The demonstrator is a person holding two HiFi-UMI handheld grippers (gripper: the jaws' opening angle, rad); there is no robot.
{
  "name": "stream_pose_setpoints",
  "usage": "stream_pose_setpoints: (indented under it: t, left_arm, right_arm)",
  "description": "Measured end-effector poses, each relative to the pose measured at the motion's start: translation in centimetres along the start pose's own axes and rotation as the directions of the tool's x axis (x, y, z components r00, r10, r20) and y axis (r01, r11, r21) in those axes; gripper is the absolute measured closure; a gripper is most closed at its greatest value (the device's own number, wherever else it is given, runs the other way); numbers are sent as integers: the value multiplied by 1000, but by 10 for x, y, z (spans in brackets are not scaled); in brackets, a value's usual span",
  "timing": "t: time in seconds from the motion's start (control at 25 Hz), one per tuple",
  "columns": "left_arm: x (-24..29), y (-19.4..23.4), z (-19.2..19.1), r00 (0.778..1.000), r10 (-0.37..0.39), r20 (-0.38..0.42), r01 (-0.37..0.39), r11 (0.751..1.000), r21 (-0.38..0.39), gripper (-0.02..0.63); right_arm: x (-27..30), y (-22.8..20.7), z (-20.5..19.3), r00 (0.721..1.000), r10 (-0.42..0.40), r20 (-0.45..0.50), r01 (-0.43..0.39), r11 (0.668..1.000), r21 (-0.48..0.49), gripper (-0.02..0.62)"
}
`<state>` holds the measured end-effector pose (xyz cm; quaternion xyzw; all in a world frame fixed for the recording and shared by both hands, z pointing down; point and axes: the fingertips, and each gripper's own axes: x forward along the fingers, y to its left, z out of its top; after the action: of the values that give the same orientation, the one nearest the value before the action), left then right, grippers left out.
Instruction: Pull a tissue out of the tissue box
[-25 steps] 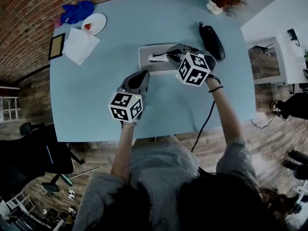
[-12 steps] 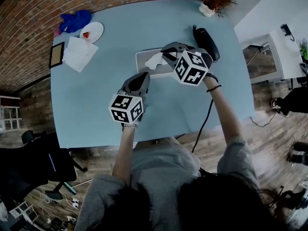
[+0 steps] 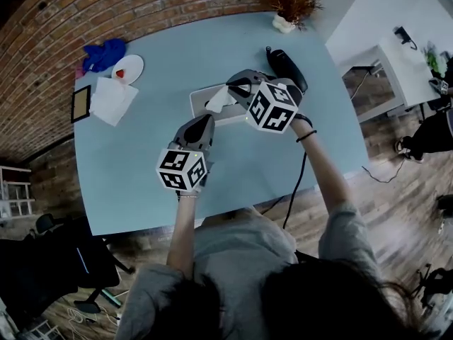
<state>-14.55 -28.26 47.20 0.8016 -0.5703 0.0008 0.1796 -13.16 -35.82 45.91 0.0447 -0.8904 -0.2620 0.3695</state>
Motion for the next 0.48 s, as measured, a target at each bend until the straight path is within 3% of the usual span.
stream_pose_setpoints:
  t: [0.2,0.48]
  left_arm:
    - [-1,-14,11,1000,-17,19,16,1000,26,603]
    - [-9,-30,23,999,-34,42,32,997,64,603]
  right_arm:
    - [-21,-3,3,998,-44,34,42,998,47,594]
    - [-52,-4,10,984,-136,118,112,975,190,594]
